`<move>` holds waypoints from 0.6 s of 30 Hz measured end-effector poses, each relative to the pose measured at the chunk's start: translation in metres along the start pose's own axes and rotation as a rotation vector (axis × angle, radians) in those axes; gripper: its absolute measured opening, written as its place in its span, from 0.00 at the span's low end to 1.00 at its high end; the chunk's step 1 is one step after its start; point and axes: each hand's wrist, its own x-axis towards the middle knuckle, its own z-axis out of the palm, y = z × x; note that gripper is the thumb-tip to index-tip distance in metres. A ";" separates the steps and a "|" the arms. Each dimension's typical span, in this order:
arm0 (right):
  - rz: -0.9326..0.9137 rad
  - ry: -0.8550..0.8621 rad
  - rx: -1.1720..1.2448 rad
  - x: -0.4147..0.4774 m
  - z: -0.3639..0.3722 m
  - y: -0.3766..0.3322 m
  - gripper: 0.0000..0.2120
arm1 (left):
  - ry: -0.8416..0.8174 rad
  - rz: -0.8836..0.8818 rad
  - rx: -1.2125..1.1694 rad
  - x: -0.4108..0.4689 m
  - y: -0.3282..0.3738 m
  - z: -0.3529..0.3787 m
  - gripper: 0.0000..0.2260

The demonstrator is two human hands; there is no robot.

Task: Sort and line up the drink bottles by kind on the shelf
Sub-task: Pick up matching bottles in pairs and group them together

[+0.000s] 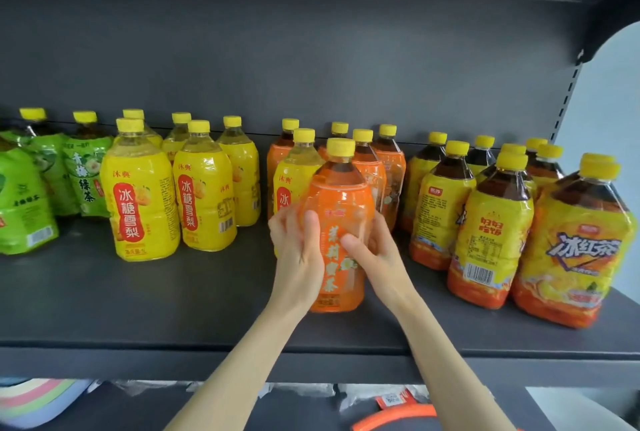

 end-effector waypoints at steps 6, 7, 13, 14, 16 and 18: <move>-0.051 0.141 0.052 -0.006 -0.010 -0.006 0.32 | 0.113 0.013 0.141 0.037 -0.014 -0.020 0.33; -0.040 0.157 0.038 -0.004 -0.012 -0.005 0.34 | 0.068 -0.040 0.121 0.046 -0.017 -0.025 0.36; 0.044 0.171 -0.063 0.013 -0.017 0.005 0.46 | -0.122 -0.191 0.041 0.071 -0.025 -0.028 0.33; 0.050 0.160 -0.060 0.015 -0.016 0.007 0.46 | -0.106 -0.195 0.044 0.072 -0.025 -0.029 0.32; 0.045 0.139 -0.046 0.017 -0.015 0.011 0.45 | -0.086 -0.194 0.062 0.072 -0.027 -0.031 0.30; 0.053 0.142 -0.047 0.017 -0.015 0.011 0.46 | -0.073 -0.191 0.073 0.069 -0.026 -0.035 0.30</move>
